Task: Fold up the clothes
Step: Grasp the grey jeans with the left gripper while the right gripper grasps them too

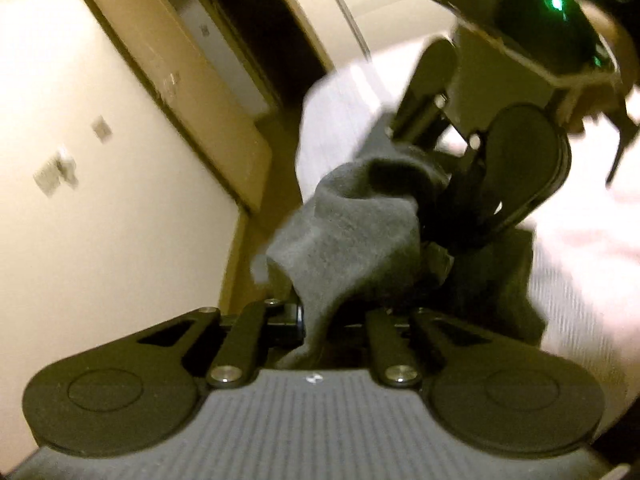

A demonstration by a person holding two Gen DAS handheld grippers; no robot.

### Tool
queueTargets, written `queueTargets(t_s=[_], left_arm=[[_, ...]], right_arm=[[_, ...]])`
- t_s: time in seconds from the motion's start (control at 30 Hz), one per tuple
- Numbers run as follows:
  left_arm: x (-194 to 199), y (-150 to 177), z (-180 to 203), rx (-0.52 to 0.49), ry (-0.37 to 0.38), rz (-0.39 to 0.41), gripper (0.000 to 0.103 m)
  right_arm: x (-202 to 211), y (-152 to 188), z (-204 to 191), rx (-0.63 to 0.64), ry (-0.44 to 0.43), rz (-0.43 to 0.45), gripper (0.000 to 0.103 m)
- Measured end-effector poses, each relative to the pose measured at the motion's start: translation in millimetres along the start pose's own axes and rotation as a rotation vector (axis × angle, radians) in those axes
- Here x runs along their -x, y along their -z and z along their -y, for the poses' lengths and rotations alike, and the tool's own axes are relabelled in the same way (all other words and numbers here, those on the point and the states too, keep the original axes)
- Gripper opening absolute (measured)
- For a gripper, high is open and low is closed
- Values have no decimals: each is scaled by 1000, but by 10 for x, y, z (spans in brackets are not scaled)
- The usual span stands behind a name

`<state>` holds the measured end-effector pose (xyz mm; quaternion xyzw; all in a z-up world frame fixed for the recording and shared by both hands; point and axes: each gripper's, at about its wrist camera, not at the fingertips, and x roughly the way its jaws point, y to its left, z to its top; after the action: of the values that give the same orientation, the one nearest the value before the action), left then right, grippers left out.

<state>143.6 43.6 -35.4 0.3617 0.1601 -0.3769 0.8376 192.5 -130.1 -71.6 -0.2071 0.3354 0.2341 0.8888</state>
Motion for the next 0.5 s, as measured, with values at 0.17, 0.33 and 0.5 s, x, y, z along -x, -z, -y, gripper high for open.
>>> queueTargets(t_s=[0.17, 0.33, 0.5], left_arm=[[447, -809, 564, -103, 42, 172, 7], [916, -1581, 1835, -225, 162, 243, 7], [1256, -2146, 3433, -249, 363, 239, 7]], right_arm=[[1072, 416, 501, -211, 91, 110, 21], [2268, 1371, 649, -408, 149, 150, 21], [3507, 2913, 644, -673, 186, 109, 21]])
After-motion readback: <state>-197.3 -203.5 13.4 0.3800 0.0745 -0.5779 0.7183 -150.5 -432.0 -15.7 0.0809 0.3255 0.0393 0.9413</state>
